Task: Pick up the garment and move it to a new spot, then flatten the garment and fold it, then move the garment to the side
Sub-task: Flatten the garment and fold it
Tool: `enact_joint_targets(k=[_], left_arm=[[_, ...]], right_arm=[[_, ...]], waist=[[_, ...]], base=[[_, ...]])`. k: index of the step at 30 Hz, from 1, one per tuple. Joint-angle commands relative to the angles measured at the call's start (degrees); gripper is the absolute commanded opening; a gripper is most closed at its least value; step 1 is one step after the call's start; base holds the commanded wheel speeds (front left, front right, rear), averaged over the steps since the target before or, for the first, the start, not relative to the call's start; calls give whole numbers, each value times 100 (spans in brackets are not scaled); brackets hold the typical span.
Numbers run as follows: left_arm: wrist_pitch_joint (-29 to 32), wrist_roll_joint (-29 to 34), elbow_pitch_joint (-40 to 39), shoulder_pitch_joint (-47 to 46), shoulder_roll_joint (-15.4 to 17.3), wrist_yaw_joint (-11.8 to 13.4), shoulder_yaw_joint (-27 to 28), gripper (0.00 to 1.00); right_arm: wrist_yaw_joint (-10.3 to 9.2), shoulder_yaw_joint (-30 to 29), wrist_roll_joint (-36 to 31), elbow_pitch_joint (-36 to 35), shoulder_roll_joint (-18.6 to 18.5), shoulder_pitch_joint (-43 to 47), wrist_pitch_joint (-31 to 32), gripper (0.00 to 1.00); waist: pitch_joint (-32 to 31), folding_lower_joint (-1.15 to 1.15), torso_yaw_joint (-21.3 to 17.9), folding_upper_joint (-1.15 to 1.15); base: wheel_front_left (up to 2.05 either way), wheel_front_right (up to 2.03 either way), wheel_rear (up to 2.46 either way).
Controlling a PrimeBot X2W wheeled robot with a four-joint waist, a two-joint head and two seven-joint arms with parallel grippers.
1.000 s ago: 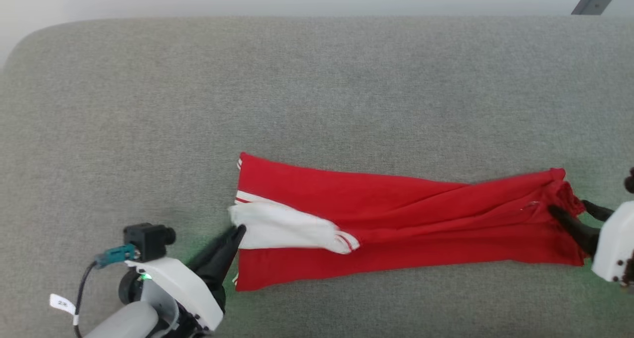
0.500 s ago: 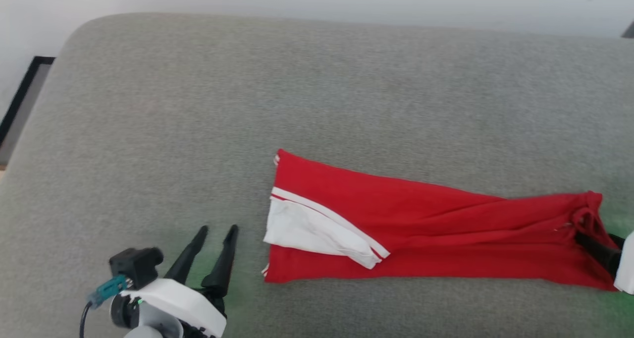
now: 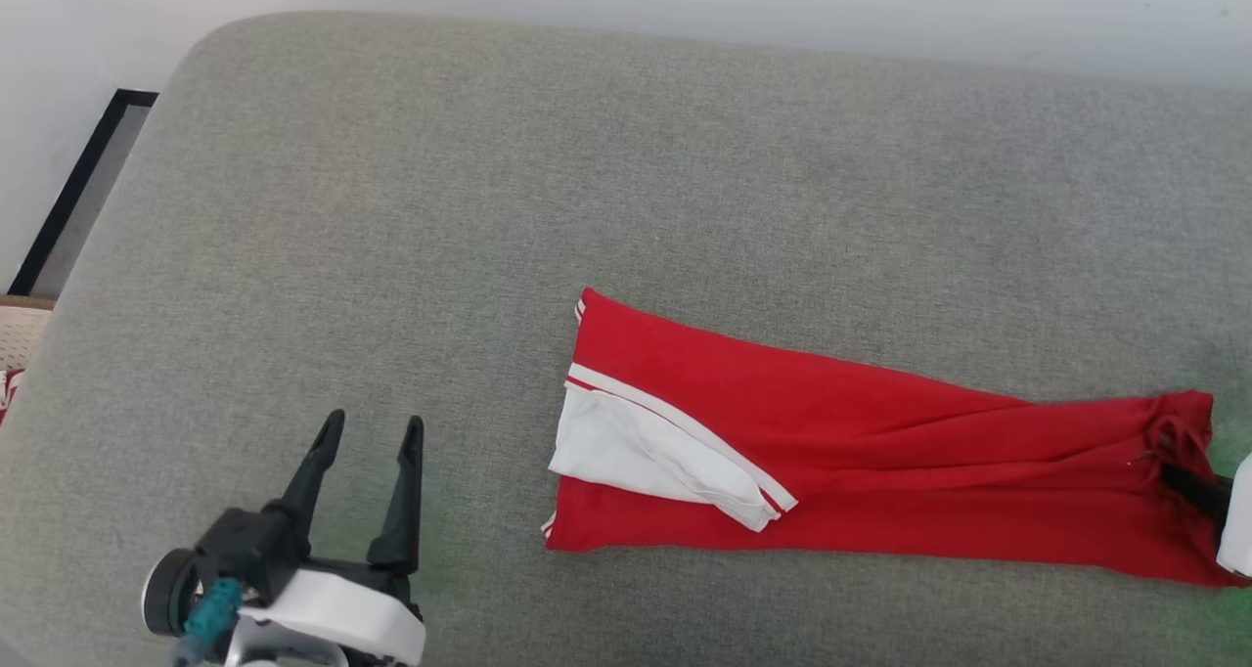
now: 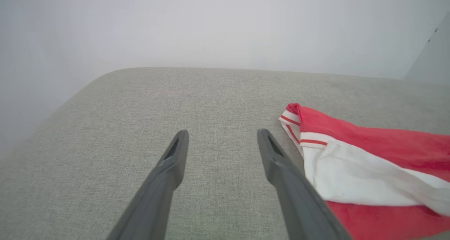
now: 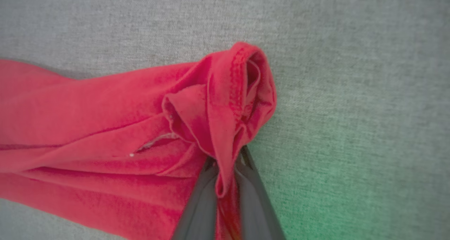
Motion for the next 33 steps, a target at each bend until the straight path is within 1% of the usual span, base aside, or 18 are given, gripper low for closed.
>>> enact_joint_targets(k=[1, 3, 7, 10, 16, 20, 22, 27, 31, 33], left_arm=[[-30, 265, -144, 123, -131, -57, 137, 100], [-30, 475, -211, 181, -237, -97, 233, 100], [-30, 771, -326, 162, -348, -143, 340, 100], [-30, 891, -433, 122, -425, -172, 362, 100], [-30, 875, -653, 21, -509, -183, 386, 100], [-29, 773, -778, -56, -470, -187, 410, 100], [-30, 722, -813, -142, -435, -183, 433, 100], [-30, 767, -883, -299, -374, -185, 389, 100], [-30, 743, -857, -446, -344, -177, 461, 100], [-30, 726, -789, -498, -361, -178, 519, 100]], right_arm=[[-2, 70, -56, 53, 159, 168, 99, 0], [-2, 8, -79, 34, 176, 156, 102, 0], [-5, -127, -110, -18, 173, 135, 68, 0], [-12, -259, -142, -51, 154, 92, 39, 0], [-16, -554, -161, -111, 38, -24, -23, 0], [-13, -889, -203, -146, -90, -219, -119, 0], [-13, -1083, -223, -115, -183, -303, -116, 0], [-8, -1605, -379, 92, -581, -423, -135, 0], [-7, -2067, -483, 415, -876, -469, -213, 0], [-6, -2303, -559, 582, -967, -476, -284, 0]], waist=[[19, 0, -18, 0], [39, 0, -42, 0], [76, 0, -118, 0], [114, 0, -210, 0], [243, 0, -422, 0], [413, 0, -654, 0], [508, 0, -769, 0], [759, 0, -988, 0], [896, 0, -1082, 0], [920, 0, -1093, 0]], base=[[0, 0, 0], [0, 0, 0], [0, 0, 0], [0, 0, 0], [0, 0, 0], [0, 0, 0], [0, 0, 0], [0, 0, 0], [0, 0, 0], [0, 0, 0]])
